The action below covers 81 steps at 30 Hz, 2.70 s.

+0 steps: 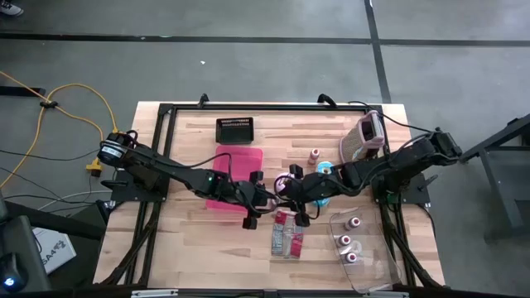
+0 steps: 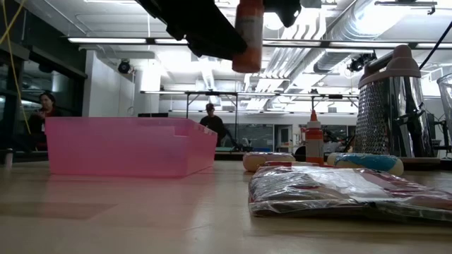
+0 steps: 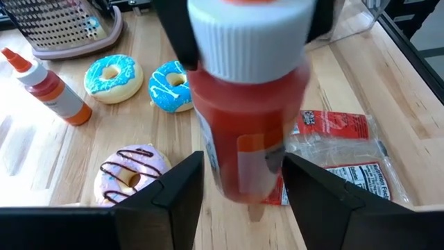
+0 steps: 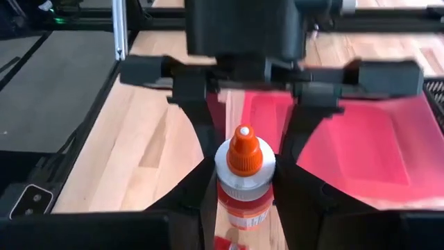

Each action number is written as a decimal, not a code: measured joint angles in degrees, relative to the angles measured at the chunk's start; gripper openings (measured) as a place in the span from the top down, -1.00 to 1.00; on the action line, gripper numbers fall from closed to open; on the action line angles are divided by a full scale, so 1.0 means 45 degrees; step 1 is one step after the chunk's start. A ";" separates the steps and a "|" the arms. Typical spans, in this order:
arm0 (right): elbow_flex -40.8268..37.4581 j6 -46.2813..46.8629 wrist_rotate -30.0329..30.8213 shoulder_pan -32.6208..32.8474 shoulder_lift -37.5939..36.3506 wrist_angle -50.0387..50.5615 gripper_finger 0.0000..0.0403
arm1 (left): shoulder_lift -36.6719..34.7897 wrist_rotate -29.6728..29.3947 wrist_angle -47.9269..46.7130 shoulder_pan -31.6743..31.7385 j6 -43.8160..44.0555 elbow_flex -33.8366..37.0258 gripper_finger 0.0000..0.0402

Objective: Pick & Place Food Item
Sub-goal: Put the bottom orange food coloring into the transparent bin

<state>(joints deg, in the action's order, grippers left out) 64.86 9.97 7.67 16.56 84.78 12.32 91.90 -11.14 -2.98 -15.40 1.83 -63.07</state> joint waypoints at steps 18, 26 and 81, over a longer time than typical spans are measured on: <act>0.0000 0.4333 0.4019 0.2799 -0.1231 0.3906 0.47 | 0.0005 0.0065 -0.0010 -0.0034 0.0455 0.0005 0.07; 0.0005 0.7854 0.6498 0.5030 -0.1945 0.6395 0.47 | 0.0005 0.0068 -0.0010 -0.0034 0.0669 0.0005 0.07; 0.0000 2.2245 0.8502 1.0741 0.2223 1.3676 0.47 | 0.0005 0.0092 0.0000 -0.0039 0.1608 0.0010 0.07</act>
<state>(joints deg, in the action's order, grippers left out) 64.86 110.07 45.93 64.89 94.78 73.87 91.92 -10.72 -2.98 -15.57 9.06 -63.02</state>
